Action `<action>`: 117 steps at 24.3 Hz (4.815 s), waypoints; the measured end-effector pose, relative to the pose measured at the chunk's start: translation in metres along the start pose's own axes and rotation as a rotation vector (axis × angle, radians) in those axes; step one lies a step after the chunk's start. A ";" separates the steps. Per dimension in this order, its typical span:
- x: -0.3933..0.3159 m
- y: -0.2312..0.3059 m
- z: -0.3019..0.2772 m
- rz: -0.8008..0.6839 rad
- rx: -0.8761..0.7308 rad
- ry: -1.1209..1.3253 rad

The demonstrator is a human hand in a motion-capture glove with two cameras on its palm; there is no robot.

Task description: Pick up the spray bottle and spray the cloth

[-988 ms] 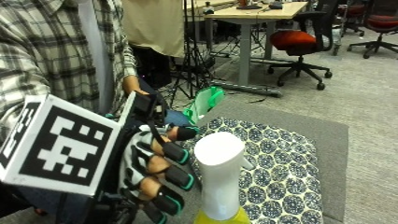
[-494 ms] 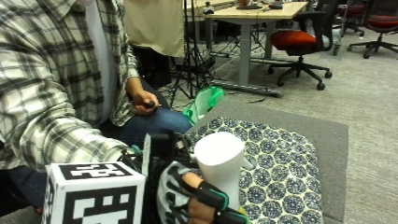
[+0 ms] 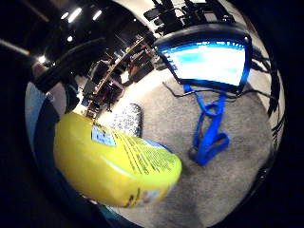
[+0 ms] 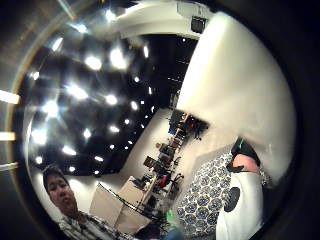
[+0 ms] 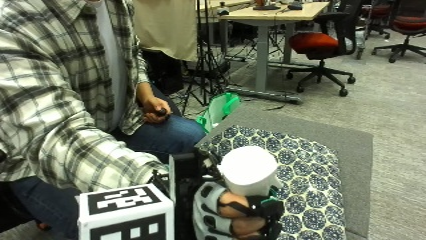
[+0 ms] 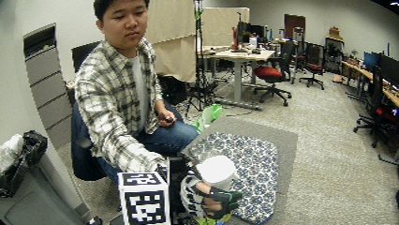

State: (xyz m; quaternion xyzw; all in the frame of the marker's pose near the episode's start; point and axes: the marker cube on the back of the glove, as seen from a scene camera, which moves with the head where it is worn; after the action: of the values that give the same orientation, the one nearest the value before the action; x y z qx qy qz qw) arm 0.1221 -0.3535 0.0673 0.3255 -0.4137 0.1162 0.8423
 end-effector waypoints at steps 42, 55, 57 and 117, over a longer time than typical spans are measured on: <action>-0.125 -0.002 -0.013 -0.274 -0.087 0.039; -0.150 0.002 0.009 -0.348 -0.234 0.176; -0.152 0.003 0.017 -0.354 -0.264 0.210; -0.137 0.088 0.154 -0.789 -0.955 1.209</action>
State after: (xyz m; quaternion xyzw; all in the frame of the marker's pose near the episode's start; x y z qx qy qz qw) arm -0.1011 -0.3759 0.0698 -0.0612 0.2440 -0.2178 0.9430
